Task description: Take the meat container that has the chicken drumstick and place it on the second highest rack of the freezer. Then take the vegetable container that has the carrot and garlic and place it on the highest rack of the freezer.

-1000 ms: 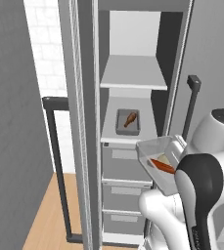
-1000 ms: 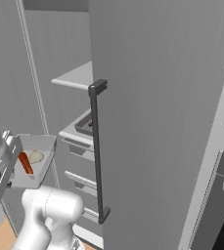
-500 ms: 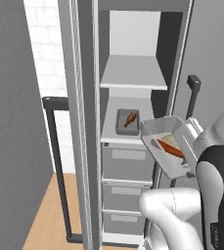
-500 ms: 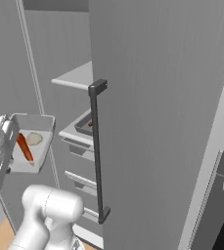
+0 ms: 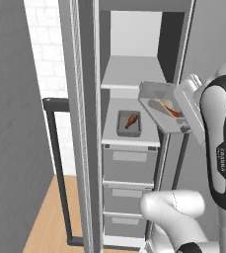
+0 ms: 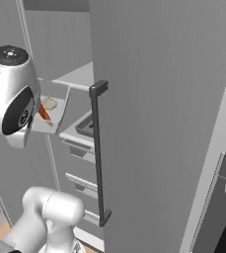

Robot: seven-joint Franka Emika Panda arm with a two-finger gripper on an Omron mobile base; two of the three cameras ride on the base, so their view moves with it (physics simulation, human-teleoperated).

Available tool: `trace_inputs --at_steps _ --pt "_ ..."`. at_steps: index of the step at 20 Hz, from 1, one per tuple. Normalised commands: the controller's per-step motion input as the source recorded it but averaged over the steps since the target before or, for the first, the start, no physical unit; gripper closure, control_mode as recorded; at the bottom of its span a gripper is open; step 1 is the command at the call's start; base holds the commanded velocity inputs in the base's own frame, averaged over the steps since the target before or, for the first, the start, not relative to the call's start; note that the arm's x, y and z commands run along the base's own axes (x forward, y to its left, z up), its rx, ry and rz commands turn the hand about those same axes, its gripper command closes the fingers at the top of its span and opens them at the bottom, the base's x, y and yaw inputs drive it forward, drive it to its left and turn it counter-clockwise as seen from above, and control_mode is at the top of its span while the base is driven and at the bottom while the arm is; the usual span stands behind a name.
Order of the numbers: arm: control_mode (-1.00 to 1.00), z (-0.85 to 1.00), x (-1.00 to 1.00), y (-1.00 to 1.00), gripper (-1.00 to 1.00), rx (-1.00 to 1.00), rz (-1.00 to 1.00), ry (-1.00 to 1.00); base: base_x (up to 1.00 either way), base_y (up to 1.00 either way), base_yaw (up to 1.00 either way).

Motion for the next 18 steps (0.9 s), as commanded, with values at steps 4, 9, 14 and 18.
trace_inputs --at_steps 4,9,14,18 --pt "-1.00 0.03 1.00 0.09 1.00 -0.01 -0.12 -0.05 0.00 0.00 0.00" --pt "-1.00 0.22 0.55 0.05 1.00 -0.04 -0.05 -0.14 0.00 0.00 0.00" --pt "-1.00 0.52 0.81 0.00 1.00 -0.01 -0.01 -0.08 0.00 0.00 0.00" --pt "-1.00 0.18 0.86 -0.07 1.00 -0.01 0.00 0.02 0.00 0.00 0.00"
